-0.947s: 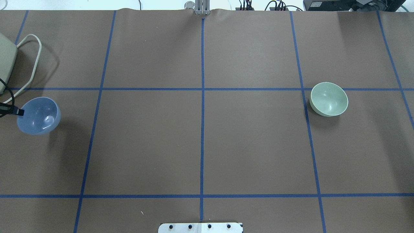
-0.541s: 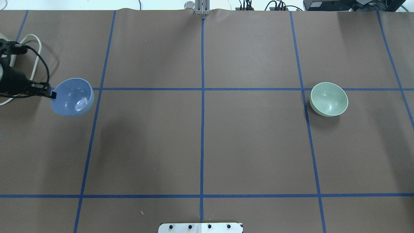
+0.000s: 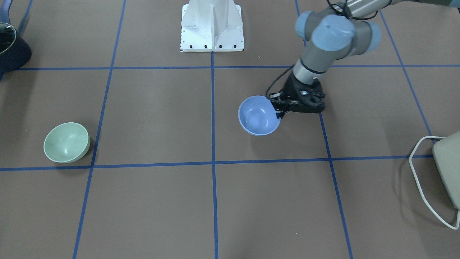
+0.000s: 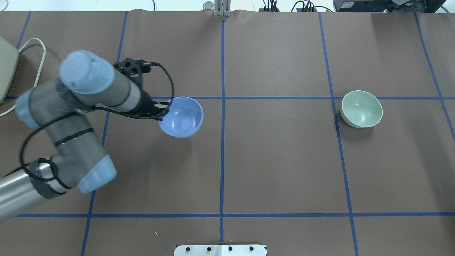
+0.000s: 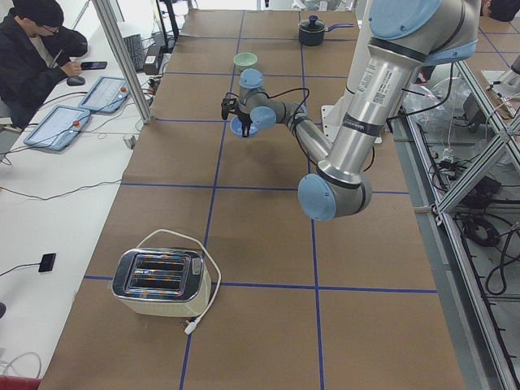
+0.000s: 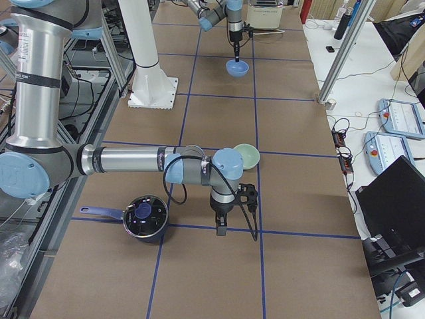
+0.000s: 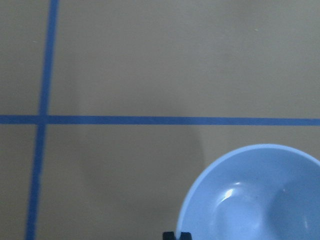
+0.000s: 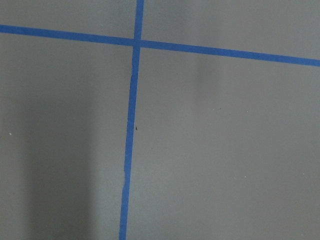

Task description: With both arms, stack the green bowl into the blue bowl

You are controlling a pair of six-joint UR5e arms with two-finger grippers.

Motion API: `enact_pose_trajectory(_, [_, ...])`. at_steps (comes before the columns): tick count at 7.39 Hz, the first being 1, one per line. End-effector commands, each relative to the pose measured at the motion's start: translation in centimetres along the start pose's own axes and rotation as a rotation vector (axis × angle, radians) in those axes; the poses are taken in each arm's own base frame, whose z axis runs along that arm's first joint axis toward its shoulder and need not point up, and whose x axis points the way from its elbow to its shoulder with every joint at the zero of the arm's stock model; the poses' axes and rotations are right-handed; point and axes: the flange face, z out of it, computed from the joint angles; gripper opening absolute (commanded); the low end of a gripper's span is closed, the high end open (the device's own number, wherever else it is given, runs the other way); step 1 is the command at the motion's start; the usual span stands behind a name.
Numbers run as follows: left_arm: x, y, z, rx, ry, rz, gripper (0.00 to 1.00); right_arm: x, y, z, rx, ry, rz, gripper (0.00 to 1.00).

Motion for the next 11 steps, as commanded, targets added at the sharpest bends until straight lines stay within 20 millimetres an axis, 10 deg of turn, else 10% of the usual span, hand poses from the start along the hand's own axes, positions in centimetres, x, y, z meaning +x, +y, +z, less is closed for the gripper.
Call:
enact_pose_trajectory(1, [9.3, 2.4, 3.9, 0.012, -0.029, -0.043, 0.00, 0.0, -0.1, 0.0, 0.000, 0.000, -0.001, 1.00])
enact_pose_trajectory(8, [10.7, 5.4, 5.4, 0.019, -0.034, -0.006, 0.04, 0.1, 0.0, 0.1, -0.001, -0.002, 0.002, 1.00])
enact_pose_trajectory(11, [10.8, 5.5, 5.3, 0.019, -0.029, -0.003, 0.51, 0.1, 0.0, 0.1, -0.001, -0.002, 0.002, 1.00])
